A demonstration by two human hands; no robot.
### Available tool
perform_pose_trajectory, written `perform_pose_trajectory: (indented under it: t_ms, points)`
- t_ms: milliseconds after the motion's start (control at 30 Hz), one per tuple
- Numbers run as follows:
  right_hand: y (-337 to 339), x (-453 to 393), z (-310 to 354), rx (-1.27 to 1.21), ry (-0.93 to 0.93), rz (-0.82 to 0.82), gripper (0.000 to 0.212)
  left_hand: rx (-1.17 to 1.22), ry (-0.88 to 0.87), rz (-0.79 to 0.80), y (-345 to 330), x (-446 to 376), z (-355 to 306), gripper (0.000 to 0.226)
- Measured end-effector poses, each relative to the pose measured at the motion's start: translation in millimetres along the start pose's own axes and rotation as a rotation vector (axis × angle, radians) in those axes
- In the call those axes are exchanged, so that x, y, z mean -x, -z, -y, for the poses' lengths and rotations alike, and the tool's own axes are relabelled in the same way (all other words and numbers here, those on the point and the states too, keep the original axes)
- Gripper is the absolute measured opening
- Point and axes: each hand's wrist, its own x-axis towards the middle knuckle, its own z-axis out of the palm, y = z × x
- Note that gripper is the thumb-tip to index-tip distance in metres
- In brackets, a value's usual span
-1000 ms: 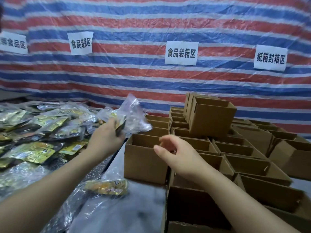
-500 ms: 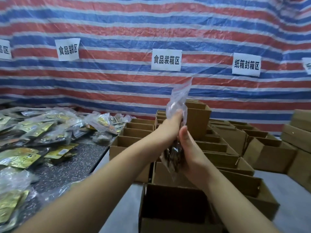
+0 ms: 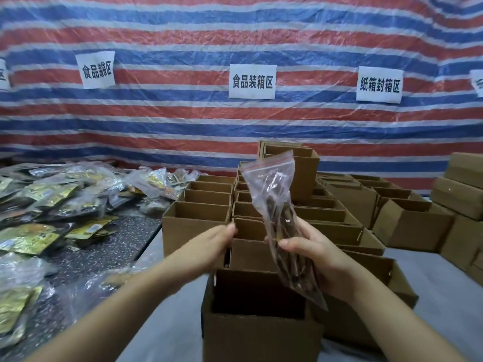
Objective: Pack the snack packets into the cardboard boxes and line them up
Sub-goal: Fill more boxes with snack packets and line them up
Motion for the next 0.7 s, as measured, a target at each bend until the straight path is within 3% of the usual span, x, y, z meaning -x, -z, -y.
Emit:
perform_pose_trajectory:
  t_ms: [67,133,267,400,600,700]
  points:
    - [1,1,1,0.153,-0.066,0.111,0.076,-0.111,0.048,-0.017,-9,7,29,0.029]
    - [-5,-3,4,0.321,-0.140,0.228,0.074,-0.017,0.099,-0.004,-20,11,45,0.021]
    - [-22,-18,5,0.622,-0.280,0.477,0.043,0.135,0.138,-0.048,-28,12,54,0.029]
    - [-27,-32,0,0.700,-0.443,0.593,0.020,0.137,0.135,-0.012,-31,14,57,0.038]
    - [-45,-45,-20,0.903,-0.502,0.654,0.044,0.414,0.148,-0.020,-26,13,51,0.016]
    - [-57,-52,-34,0.979,-0.534,0.676,0.069,0.522,0.121,0.059,-24,13,56,0.033]
